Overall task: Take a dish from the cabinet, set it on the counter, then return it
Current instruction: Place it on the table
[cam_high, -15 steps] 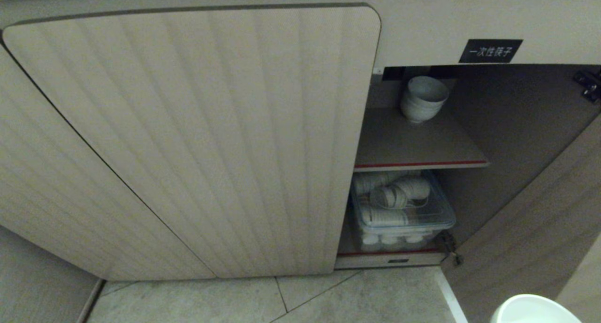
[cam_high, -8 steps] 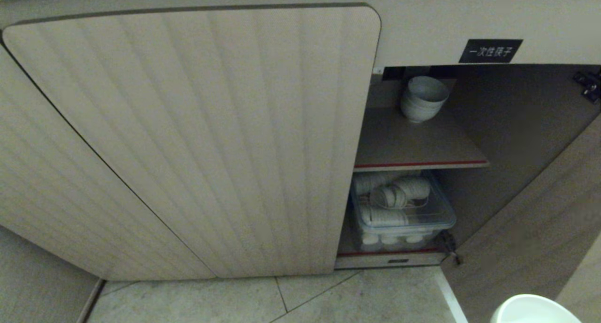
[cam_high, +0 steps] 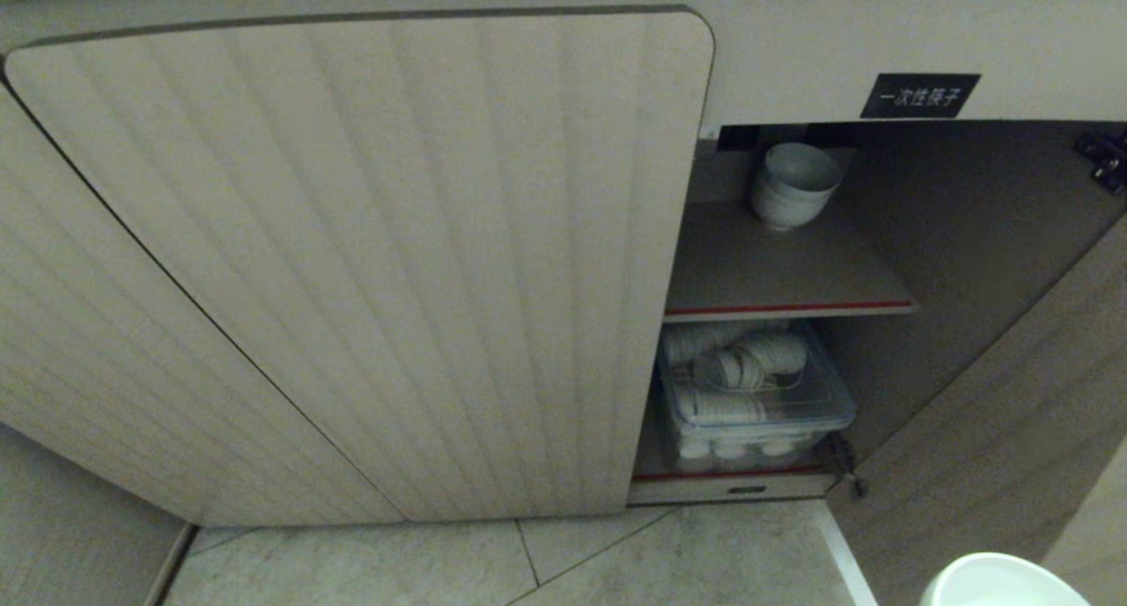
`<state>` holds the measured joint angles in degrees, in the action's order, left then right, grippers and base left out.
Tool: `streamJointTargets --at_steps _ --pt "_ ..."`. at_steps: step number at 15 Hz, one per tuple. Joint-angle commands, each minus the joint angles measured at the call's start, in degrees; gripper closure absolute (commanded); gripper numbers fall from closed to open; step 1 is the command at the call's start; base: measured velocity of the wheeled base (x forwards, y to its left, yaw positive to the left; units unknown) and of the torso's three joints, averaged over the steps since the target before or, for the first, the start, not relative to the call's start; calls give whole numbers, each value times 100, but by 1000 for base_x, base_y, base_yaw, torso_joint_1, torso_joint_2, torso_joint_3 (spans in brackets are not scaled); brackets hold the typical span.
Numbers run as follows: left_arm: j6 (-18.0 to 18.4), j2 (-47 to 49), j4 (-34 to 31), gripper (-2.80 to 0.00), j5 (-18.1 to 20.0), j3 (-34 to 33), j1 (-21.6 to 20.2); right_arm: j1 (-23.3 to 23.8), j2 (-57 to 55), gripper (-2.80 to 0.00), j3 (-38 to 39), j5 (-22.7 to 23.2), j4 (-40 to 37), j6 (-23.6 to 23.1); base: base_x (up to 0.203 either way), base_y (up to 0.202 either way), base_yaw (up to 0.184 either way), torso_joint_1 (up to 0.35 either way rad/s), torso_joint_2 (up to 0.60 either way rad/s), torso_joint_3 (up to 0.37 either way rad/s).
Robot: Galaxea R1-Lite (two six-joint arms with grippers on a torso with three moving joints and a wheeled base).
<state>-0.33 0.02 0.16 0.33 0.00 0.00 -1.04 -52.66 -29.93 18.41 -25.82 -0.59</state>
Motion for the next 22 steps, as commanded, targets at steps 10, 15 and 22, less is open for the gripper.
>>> streamJointTargets --at_steps 10,15,22 --pt "-2 -2 2 0 2 0 0 -2 -7 0 -4 14 -11 -3 0 0 0 0 0 0" --pt "-2 -2 2 0 2 0 0 -2 -7 0 -13 14 -11 -3 0 0 0 31 -112 -87" --pt "-2 -2 2 0 2 0 0 -2 -7 0 -13 14 -11 -12 0 0 0 142 -428 -292"
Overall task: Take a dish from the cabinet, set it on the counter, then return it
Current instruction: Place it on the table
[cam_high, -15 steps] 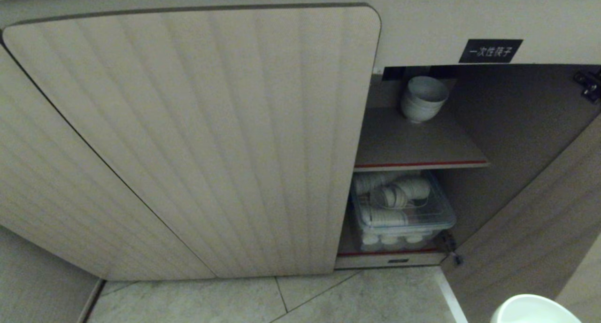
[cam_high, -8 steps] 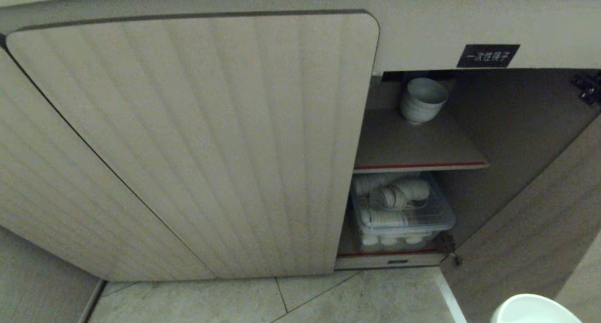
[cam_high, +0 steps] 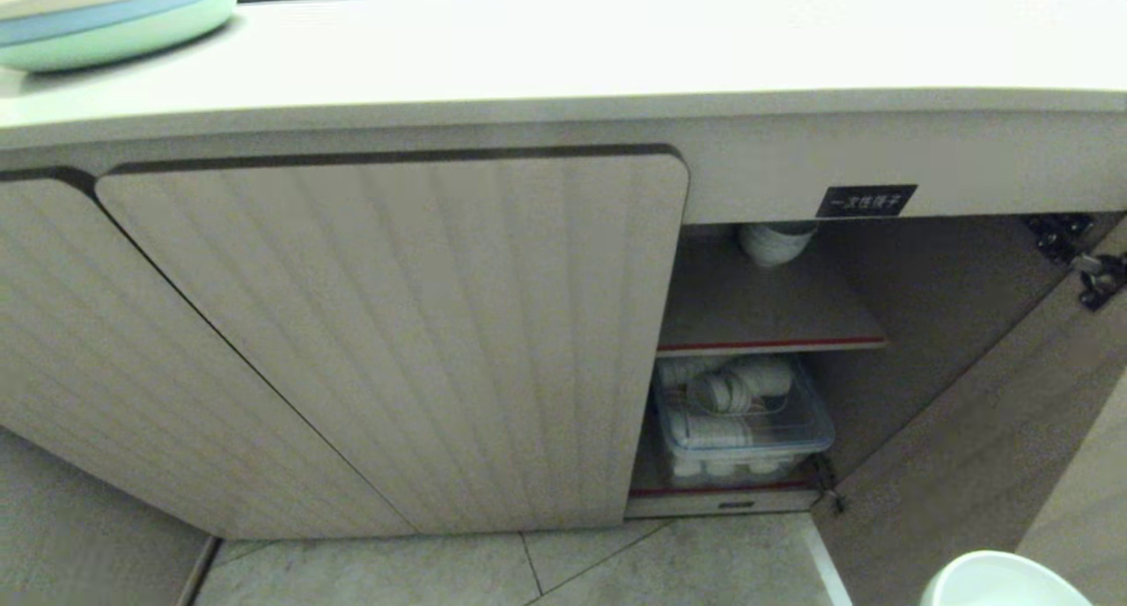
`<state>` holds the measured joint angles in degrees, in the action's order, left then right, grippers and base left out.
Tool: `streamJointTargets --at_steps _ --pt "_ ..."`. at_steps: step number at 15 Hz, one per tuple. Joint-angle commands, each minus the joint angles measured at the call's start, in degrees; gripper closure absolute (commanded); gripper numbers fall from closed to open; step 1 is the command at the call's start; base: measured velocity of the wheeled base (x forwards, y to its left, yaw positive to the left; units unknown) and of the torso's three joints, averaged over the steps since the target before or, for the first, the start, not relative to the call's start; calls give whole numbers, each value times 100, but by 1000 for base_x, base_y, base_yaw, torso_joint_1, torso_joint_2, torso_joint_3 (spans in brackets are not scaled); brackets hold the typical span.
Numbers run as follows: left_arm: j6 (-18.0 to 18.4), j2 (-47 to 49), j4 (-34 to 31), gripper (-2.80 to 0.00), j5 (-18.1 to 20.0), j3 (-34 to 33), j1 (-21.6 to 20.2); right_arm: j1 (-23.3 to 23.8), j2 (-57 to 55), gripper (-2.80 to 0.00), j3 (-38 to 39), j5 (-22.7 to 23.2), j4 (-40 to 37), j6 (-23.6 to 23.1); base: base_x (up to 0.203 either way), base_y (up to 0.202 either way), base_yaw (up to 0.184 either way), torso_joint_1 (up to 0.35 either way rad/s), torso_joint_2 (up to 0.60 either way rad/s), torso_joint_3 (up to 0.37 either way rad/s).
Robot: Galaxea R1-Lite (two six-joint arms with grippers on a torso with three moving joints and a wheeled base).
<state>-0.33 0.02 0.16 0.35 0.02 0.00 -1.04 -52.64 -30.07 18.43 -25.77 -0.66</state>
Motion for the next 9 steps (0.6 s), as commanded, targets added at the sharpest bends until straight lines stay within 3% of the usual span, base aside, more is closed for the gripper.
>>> streamJointTargets --at_steps 1,9 --pt "-2 -2 2 0 0 -2 0 -2 -10 0 2 12 -16 -4 0 0 0 173 -472 -288" --pt "-2 -2 2 0 0 -2 0 -2 -16 0 -7 12 -16 4 0 0 0 200 -480 -281"
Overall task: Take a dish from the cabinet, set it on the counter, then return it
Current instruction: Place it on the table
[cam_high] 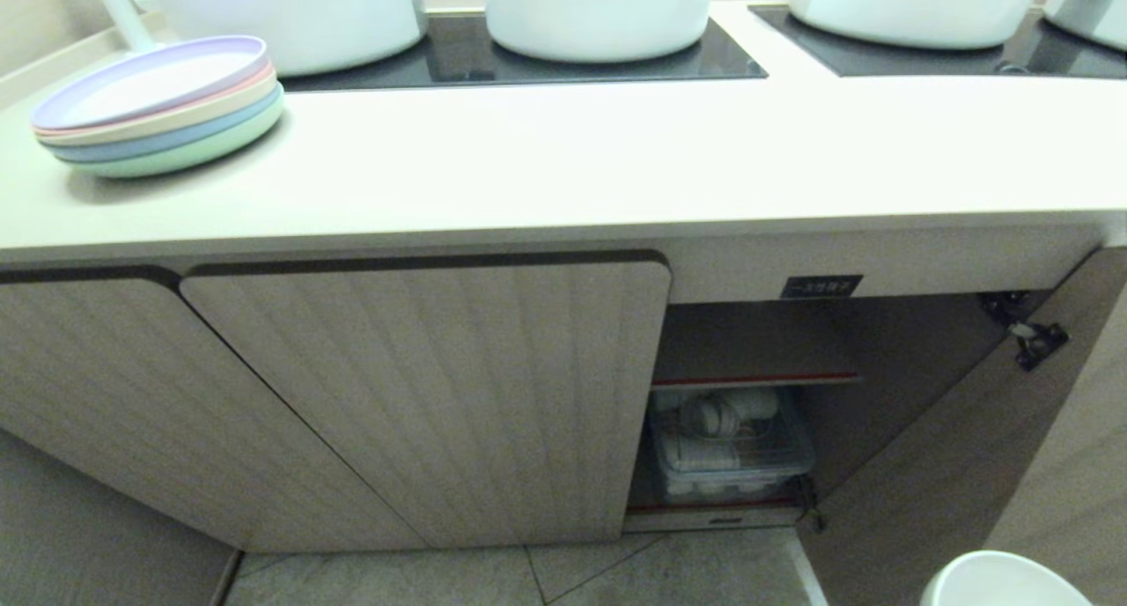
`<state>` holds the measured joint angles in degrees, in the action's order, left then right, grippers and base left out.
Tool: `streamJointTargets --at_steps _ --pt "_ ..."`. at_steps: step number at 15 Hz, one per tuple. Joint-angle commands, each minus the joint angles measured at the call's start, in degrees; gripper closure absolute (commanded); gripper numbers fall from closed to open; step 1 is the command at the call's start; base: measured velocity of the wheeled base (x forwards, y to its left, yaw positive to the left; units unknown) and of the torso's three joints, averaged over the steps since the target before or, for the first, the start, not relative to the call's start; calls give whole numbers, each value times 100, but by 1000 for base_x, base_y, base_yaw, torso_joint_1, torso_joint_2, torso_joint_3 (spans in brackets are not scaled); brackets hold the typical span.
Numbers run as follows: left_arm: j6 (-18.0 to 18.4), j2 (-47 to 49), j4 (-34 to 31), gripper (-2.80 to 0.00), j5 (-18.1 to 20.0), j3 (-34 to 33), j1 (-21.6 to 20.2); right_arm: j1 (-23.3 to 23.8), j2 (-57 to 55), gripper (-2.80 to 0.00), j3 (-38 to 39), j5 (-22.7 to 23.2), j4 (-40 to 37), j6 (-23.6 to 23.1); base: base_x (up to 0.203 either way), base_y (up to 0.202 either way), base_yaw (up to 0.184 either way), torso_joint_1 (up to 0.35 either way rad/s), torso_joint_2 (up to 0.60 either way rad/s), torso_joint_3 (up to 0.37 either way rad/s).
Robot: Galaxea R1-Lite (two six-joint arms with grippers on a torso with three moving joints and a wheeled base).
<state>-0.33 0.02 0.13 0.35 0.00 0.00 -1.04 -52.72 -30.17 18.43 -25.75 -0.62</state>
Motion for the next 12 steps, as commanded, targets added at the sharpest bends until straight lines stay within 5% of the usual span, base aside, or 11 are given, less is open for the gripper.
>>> streamJointTargets --at_steps 1,12 --pt "-2 -2 4 0 0 0 0 -2 -10 0 -6 11 -9 1 0 0 0 227 -496 -276" --pt "-2 -2 4 0 0 0 0 -2 -6 0 -41 20 -27 9 0 0 0 248 -539 -292"
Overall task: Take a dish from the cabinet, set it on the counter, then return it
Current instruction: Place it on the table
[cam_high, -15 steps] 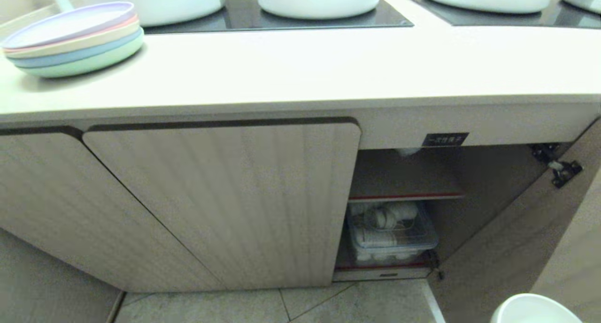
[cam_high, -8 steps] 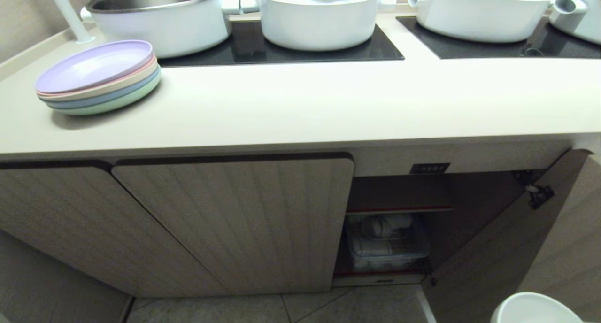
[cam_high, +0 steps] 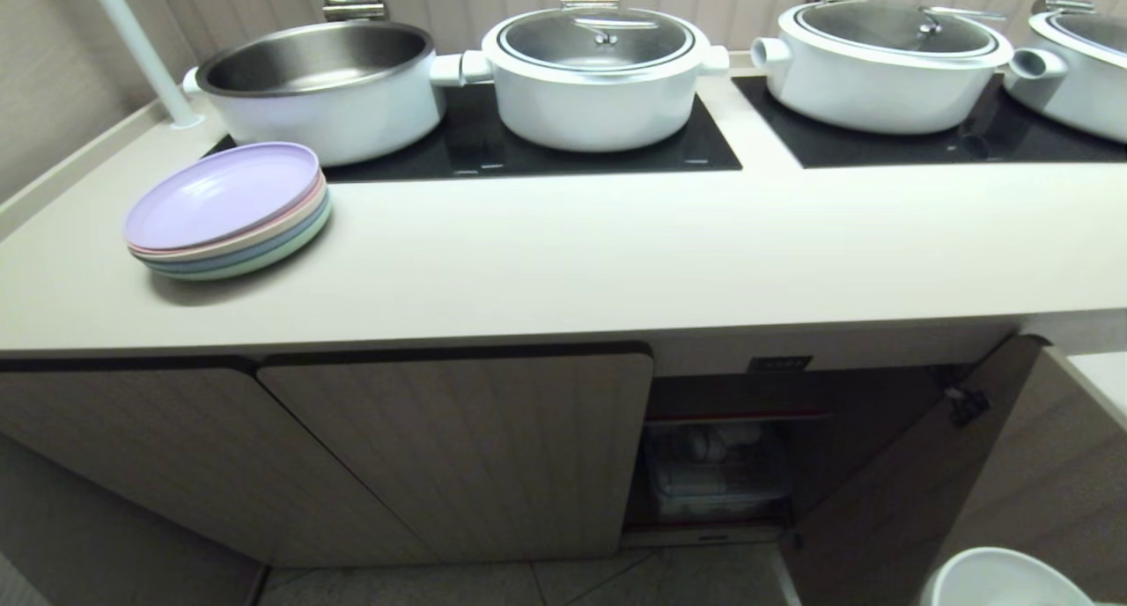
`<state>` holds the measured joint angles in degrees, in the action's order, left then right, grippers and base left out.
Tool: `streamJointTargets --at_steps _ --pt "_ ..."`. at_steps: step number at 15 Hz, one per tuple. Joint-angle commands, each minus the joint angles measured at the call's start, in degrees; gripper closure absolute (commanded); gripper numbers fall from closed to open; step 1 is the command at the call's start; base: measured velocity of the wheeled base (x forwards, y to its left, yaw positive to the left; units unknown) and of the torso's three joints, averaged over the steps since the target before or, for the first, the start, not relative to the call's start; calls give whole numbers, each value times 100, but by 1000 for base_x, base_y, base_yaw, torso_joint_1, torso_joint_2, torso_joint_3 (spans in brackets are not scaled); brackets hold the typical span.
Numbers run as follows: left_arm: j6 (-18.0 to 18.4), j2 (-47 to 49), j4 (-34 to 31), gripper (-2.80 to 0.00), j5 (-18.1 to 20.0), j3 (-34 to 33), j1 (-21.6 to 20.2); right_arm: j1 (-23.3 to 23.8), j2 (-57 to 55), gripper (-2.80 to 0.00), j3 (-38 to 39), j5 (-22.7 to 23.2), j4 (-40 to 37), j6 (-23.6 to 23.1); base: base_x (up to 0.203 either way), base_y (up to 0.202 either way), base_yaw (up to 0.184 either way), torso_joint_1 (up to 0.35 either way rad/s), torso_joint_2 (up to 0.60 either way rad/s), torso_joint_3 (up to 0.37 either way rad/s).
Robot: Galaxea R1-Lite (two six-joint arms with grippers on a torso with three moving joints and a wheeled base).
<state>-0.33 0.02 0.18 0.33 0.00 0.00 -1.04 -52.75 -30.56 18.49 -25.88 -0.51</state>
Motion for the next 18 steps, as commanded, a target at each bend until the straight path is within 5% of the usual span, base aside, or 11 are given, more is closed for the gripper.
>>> streamJointTargets --at_steps 1,18 --pt "-2 -2 0 0 2 0 0 -2 1 0 0 14 -13 -2 0 0 0 279 -594 -317" --pt "-2 -2 0 0 2 0 0 7 -16 0 -29 14 -13 -2 0 0 0 198 -407 -212"
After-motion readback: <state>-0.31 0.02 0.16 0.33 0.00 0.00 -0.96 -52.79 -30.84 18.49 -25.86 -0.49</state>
